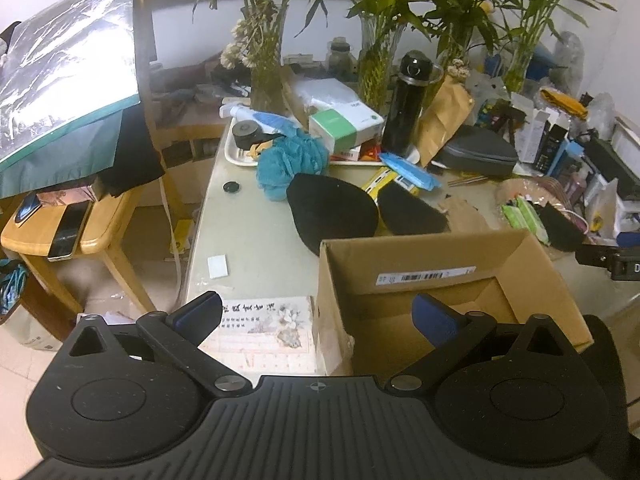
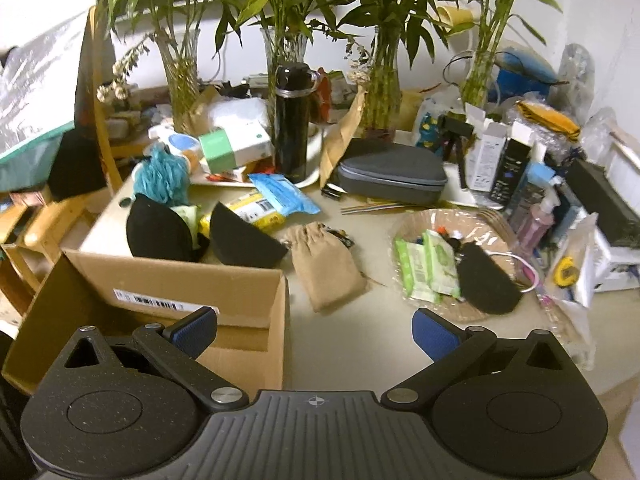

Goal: Organize soft objects
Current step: 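Move the left tool toward the black foam pad while the right tool approaches the beige pouch, then close the left tool on the black foam pad while the right tool grasps the beige drawstring pouch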

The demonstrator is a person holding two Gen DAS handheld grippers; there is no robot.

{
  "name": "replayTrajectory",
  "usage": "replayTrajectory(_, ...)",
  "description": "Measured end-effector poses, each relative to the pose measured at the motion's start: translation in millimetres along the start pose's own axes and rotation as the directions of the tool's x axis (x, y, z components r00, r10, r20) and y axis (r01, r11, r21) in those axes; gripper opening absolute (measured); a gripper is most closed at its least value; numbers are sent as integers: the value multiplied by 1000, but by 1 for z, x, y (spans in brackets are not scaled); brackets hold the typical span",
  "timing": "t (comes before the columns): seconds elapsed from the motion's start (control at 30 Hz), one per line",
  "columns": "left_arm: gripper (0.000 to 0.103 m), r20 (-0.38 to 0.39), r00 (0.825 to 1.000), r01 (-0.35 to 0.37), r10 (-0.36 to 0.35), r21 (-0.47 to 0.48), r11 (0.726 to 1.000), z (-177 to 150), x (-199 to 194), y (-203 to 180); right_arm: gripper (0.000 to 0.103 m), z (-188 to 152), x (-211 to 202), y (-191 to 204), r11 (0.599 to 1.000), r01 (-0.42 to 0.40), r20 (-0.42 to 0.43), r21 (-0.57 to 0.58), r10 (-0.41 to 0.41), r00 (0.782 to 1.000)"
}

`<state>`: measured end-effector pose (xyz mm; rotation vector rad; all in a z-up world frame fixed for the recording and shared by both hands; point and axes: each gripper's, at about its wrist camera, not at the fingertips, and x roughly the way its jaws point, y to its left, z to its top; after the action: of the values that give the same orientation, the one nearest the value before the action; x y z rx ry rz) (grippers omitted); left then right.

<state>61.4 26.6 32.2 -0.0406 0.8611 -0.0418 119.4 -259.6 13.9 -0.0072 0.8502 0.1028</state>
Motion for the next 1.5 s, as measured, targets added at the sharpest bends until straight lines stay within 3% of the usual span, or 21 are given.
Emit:
replayTrajectory(0.33, 103, 25, 998, 59, -58, -22, 998, 13, 18, 11, 103, 3, 18, -26, 991, -122, 12, 49, 121, 993)
replayTrajectory(0.6, 103, 30, 995, 93, -93, -26, 995, 34, 41, 17, 103, 7, 28, -29, 984, -174, 9, 42, 174, 985)
replayTrajectory(1.33, 102, -33, 989, 140, -146, -142, 980, 88, 136, 56, 103, 24, 68, -64, 982, -168, 35, 85, 166, 986)
replayTrajectory(1.37, 102, -34, 988, 146, -153, -156, 977, 90, 142, 59, 103, 25, 72, -66, 983, -163, 29, 88, 161, 986)
replayTrajectory(1.43, 90, -45, 984, 161, -172, -183, 970, 95, 154, 65, 103, 26, 80, -69, 983, -156, 14, 93, 156, 988)
replayTrajectory(1.5, 89, -60, 981, 167, -184, -215, 962, 100, 168, 70, 103, 27, 88, -72, 983, -159, 3, 94, 160, 987)
